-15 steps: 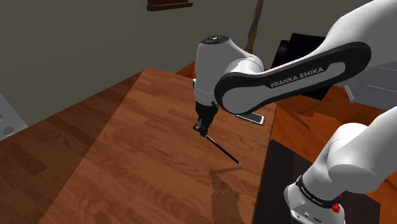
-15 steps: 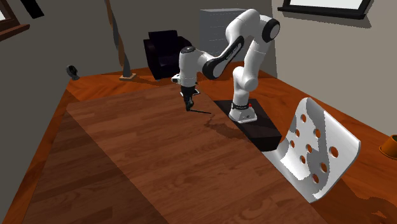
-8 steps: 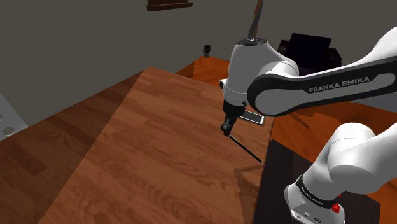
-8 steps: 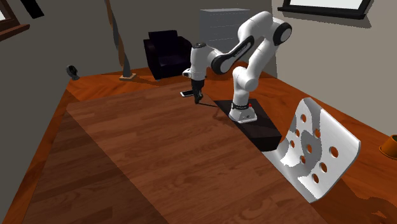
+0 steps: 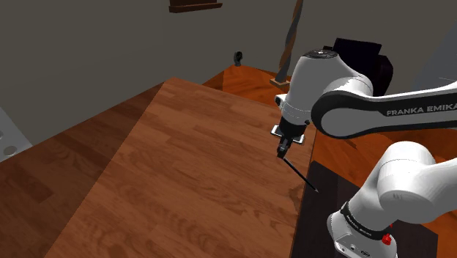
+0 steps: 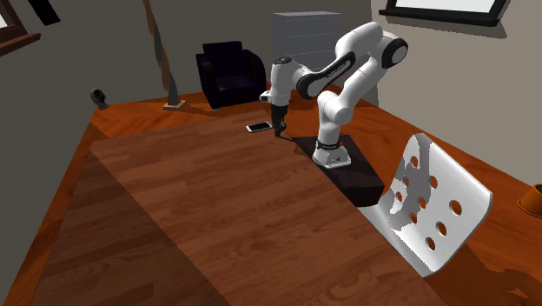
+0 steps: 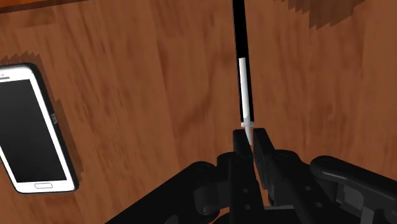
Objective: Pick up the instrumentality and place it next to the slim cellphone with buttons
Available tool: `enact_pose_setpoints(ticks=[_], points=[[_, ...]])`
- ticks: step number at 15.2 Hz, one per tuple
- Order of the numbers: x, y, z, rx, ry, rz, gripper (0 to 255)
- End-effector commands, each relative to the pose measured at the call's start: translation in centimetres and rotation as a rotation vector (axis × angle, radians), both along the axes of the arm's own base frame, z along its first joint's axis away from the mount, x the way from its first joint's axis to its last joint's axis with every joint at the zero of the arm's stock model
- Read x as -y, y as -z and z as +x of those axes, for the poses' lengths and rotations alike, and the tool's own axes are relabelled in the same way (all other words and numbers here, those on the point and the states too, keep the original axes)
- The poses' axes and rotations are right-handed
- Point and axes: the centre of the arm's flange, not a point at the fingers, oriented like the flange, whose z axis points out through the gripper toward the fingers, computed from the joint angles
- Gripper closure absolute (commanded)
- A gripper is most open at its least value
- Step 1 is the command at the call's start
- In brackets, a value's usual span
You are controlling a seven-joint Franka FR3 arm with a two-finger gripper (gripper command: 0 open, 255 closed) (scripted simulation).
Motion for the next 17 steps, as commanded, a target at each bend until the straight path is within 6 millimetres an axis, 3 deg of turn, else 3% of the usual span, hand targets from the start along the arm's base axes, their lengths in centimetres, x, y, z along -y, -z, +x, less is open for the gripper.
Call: enact_pose_setpoints(ticks=[1, 10, 17], points=[[0.1, 1.0, -0.1, 0.0, 0.0, 0.0, 255], [0.1, 6.0, -0.1, 0.0, 0.0, 0.0, 255], [0.1, 6.0, -0.1, 0.0, 0.0, 0.0, 255]])
